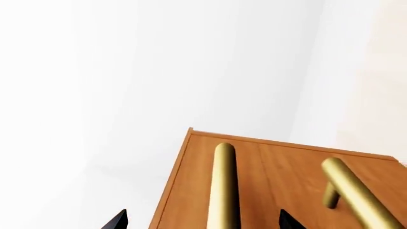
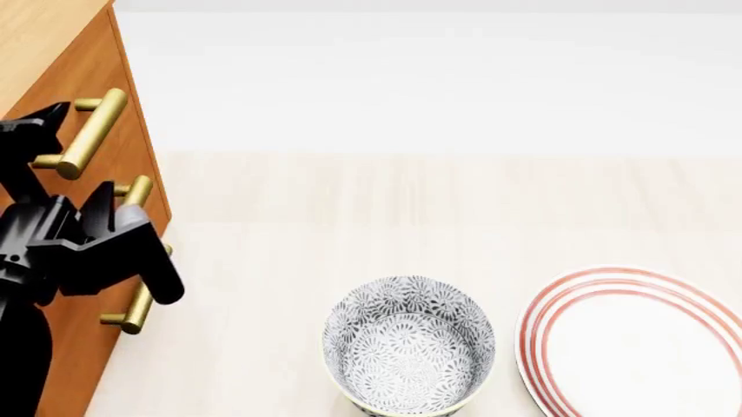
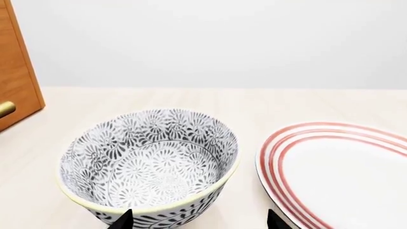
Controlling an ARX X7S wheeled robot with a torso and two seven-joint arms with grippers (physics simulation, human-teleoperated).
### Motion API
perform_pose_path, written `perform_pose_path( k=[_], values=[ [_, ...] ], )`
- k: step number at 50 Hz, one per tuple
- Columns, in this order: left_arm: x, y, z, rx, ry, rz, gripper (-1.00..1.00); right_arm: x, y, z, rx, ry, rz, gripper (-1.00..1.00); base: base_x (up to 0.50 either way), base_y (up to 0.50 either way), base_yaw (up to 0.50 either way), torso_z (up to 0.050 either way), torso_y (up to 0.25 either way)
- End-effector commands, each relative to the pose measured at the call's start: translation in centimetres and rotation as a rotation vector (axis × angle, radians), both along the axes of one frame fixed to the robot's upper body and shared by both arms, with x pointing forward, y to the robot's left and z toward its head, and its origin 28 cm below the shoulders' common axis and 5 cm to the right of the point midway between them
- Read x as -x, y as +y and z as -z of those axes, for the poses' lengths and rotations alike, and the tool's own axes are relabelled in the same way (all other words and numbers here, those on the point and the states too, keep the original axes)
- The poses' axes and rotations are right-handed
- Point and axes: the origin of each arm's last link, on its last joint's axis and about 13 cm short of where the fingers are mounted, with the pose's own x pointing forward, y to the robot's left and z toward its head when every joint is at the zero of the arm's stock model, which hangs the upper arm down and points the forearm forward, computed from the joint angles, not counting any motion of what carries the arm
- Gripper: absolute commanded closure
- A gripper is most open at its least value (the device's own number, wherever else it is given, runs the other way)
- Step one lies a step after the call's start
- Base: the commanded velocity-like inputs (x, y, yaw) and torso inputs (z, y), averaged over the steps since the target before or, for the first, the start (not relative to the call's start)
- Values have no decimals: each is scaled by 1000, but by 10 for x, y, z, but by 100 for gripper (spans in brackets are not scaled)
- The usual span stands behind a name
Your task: Open the top drawer of the cabinet.
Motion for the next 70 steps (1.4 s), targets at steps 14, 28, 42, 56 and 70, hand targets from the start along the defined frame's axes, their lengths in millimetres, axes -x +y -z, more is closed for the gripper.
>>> perform_pose_path(
  k=[14, 28, 42, 56, 70],
  values=[
    [-4, 3, 4, 17, 18, -33, -100, -1, 1, 1, -10, 5, -9, -100, 0, 0, 0, 0, 0],
    [-10, 5, 8, 32, 0, -51, -100, -1, 1, 2, -11, 6, -13, -100, 0, 0, 0, 0, 0],
    [-9, 3, 8, 20, -7, -36, 100, -1, 2, 2, -11, 12, -18, -100, 0, 0, 0, 0, 0],
    [-13, -17, 6, -10, 1, 41, 100, 0, 2, 3, -14, 16, -24, -100, 3, 0, -2, 0, 0],
    [-20, -48, 5, 15, 23, 125, 100, 1, 2, 1, -19, 15, -33, -100, 7, 0, -5, 0, 0]
  ],
)
